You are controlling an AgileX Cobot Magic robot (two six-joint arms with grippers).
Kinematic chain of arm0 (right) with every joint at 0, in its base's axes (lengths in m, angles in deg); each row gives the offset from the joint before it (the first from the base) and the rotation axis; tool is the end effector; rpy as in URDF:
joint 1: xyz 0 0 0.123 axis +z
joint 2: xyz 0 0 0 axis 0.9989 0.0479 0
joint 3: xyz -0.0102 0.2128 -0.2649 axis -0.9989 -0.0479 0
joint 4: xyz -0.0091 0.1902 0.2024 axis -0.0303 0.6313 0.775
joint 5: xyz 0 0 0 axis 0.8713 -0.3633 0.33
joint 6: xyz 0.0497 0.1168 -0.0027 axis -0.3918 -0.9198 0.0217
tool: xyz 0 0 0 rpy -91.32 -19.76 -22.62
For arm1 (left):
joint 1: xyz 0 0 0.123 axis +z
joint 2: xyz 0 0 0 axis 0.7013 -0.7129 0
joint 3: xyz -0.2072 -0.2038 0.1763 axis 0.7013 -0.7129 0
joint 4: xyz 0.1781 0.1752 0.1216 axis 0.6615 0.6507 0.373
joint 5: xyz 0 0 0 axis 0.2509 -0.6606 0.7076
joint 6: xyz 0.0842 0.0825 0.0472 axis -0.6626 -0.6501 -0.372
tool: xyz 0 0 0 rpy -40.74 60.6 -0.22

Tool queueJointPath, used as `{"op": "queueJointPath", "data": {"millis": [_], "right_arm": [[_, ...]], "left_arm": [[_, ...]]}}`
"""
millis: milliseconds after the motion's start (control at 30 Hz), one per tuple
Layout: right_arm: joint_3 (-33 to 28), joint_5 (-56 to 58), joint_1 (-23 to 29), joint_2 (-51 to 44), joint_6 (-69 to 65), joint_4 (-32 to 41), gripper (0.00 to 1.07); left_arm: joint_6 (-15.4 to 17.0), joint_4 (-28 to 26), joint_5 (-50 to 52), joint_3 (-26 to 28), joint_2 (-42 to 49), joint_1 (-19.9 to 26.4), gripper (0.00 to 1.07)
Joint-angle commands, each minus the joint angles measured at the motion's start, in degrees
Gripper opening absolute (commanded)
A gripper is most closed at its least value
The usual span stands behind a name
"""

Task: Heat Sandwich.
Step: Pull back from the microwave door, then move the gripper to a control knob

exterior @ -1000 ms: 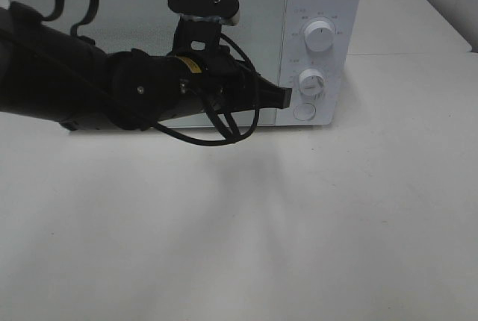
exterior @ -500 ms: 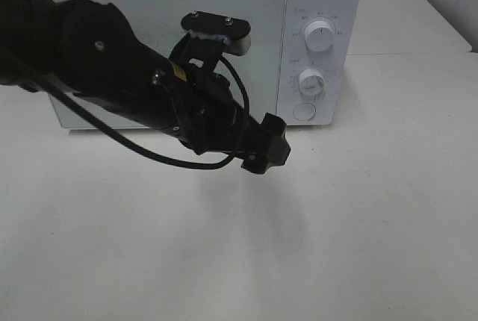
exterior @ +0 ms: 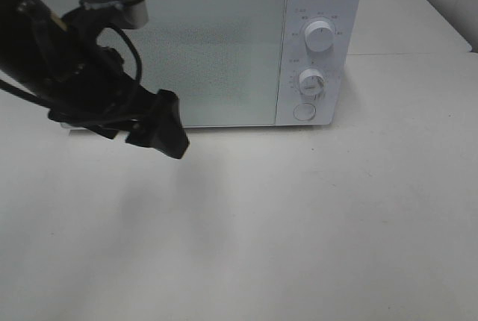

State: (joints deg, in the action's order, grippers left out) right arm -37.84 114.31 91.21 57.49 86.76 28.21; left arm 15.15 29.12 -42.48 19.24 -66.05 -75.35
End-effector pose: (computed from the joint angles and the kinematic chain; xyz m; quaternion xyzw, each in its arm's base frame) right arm -0.0023 -0.0063 0.2796 -0.0084 0.8380 0.0034 0.5456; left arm 0.2882 -0.2071 0.2489 0.2731 0.9315 -0.1702 0.1694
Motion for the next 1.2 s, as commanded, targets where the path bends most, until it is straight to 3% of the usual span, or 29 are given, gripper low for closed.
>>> {"op": "queueJointPath", "data": {"millis": [33, 367, 600, 900, 967, 1200], "right_arm": [[-0.1, -0.6, -0.5, -1.5, 0.5, 0.1, 0.75], [-0.1, -0.6, -0.5, -1.5, 0.5, 0.1, 0.75], [-0.1, -0.6, -0.5, -1.5, 0.5, 0.1, 0.75], [-0.1, -0.6, -0.5, -1.5, 0.5, 0.1, 0.75], [-0.1, -0.6, -0.5, -1.5, 0.5, 0.1, 0.75], [-0.1, -0.6, -0.5, -1.5, 0.5, 0.1, 0.75]], "left_arm": [[0.3, 1.0, -4.0, -0.1, 2.1, 2.5, 0.98], [0.3, 4.1, -12.3, -0.1, 9.2, 14.2, 0.98], [1.7, 6.8, -19.3, -0.1, 13.2, 23.9, 0.98], [4.1, 10.9, -23.8, -0.2, 17.1, 32.4, 0.98], [4.1, 12.4, -23.7, -2.2, 19.8, 35.4, 0.98], [5.7, 13.4, -21.9, -9.6, 26.9, 37.6, 0.98]]}}
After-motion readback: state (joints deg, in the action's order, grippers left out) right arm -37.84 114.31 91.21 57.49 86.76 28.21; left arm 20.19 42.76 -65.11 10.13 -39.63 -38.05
